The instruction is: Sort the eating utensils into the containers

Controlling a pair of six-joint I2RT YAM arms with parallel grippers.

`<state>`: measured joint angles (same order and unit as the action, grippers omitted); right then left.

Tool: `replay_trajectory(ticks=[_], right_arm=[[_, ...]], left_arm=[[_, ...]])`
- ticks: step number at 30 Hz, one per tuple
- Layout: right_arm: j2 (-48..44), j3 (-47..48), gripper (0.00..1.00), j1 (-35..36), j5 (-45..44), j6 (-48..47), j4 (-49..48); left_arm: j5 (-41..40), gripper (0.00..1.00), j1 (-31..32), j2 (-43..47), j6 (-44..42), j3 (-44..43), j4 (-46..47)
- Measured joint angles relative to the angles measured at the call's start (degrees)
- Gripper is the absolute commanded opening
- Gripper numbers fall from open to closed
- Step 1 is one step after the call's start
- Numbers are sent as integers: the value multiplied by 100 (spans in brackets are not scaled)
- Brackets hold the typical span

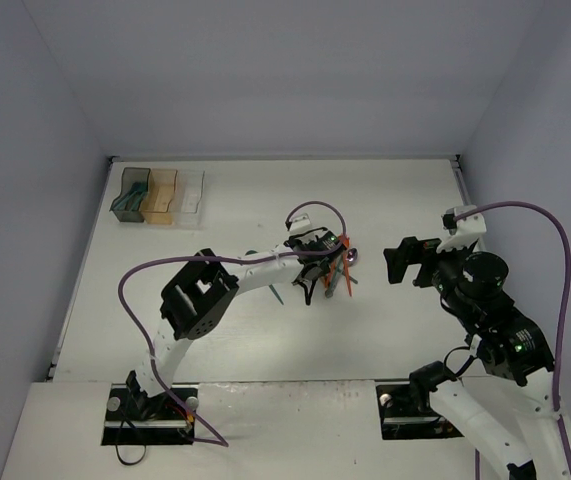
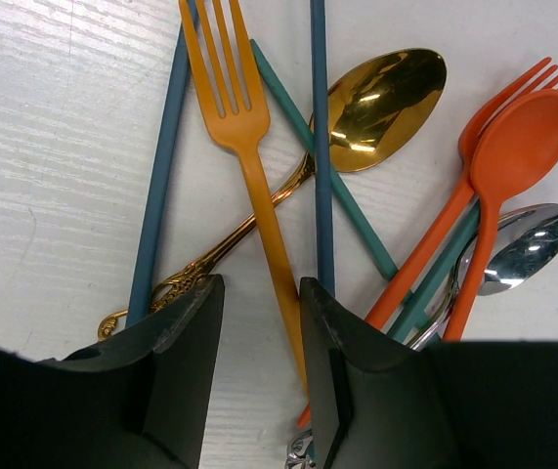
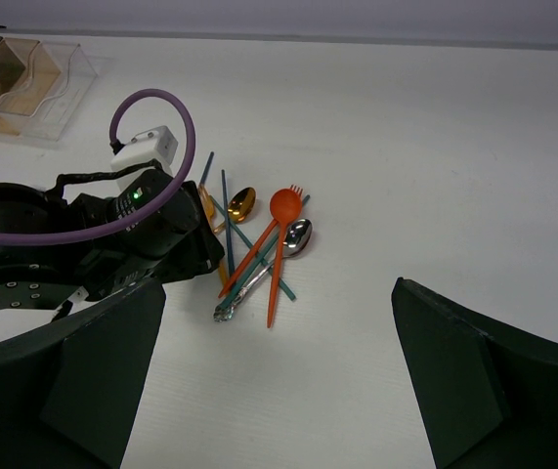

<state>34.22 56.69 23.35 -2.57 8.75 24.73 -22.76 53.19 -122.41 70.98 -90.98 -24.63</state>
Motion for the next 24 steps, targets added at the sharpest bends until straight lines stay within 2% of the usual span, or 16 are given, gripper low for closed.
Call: replay_trajectory(ticks=[6, 13, 19, 24], right_arm=[[-50, 0, 100, 0, 0, 0, 0], [-59, 0, 100, 0, 0, 0, 0], [-60, 0, 100, 0, -2, -1, 0], [-58, 0, 100, 0, -2, 0, 0]], left_arm=[[-2, 21, -7, 97, -59, 129, -184], [79, 17, -12, 466, -395, 617, -421], [239, 1, -13, 615, -981, 784, -548], [374, 0, -17, 630, -1370, 785, -552]])
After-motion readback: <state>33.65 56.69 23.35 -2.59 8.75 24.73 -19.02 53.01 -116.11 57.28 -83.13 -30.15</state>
